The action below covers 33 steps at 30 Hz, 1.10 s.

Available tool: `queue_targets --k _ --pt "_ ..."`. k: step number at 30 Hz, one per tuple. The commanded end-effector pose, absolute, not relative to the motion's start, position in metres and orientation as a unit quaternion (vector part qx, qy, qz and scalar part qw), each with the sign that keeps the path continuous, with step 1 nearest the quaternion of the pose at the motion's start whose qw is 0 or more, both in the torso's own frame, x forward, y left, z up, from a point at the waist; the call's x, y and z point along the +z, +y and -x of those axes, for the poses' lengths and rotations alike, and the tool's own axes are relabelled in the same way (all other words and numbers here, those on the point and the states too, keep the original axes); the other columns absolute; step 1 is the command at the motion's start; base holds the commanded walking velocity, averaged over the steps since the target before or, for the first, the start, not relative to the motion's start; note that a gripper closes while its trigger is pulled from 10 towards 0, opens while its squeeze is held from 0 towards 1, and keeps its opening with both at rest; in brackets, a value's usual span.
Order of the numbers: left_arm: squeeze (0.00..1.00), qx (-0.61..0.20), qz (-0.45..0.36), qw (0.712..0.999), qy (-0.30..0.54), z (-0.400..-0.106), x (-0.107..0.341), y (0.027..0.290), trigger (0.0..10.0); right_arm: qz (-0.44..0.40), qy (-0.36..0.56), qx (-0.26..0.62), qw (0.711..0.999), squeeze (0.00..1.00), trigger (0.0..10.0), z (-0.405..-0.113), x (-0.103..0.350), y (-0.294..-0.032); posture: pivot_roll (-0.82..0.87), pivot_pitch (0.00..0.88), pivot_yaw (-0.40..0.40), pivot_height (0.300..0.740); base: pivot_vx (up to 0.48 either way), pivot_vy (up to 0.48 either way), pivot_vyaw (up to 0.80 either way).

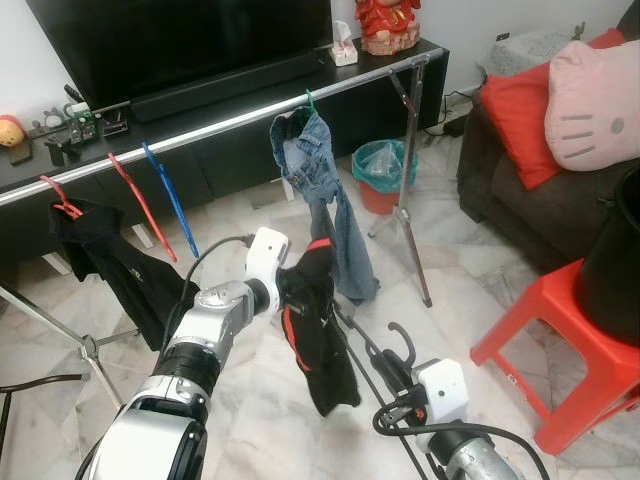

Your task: Hang hanger

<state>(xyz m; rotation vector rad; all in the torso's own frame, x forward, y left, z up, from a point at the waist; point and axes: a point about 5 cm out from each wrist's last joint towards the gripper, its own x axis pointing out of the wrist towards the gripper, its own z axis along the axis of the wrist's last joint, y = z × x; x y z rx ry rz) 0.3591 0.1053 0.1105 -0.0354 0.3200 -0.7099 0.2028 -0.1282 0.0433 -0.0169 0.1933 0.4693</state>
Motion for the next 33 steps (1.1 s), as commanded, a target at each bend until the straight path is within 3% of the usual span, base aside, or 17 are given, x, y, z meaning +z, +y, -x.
queue_targets --k 1,8,13,18,25,33 --pt "0.00 -0.357 -0.001 0.920 0.160 -0.357 0.112 0.110 10.0 0.009 0.087 0.238 0.967 0.00 10.0 -0.204 0.045 -0.124 0.08 0.035 0.158 0.740 0.000 0.000 0.00" --pt "0.00 -0.390 -0.027 0.904 0.171 -0.346 0.111 0.110 10.0 0.004 0.087 0.243 0.966 0.00 10.0 -0.207 0.043 -0.122 0.08 0.036 0.156 0.740 0.000 0.000 0.00" --pt "0.00 -0.328 -0.025 0.933 0.144 -0.357 0.120 0.117 10.0 -0.006 0.115 0.297 0.948 0.00 10.0 -0.195 0.040 -0.114 0.08 0.037 0.158 0.740 0.000 0.000 0.00" --pt "0.00 -0.304 -0.020 0.942 0.138 -0.360 0.123 0.120 10.0 -0.019 0.136 0.322 0.937 0.00 10.0 -0.186 0.036 -0.113 0.08 0.037 0.161 0.740 0.000 0.000 0.00" --pt "0.00 -0.322 -0.021 0.936 0.144 -0.357 0.121 0.117 10.0 0.000 0.122 0.296 0.947 0.00 10.0 -0.194 0.037 -0.116 0.08 0.037 0.162 0.740 0.000 0.000 0.00" --pt "0.00 -0.348 -0.026 0.924 0.156 -0.349 0.115 0.116 10.0 0.039 0.090 0.208 0.973 0.00 10.0 -0.214 0.043 -0.133 0.09 0.036 0.163 0.740 0.000 0.000 0.00"
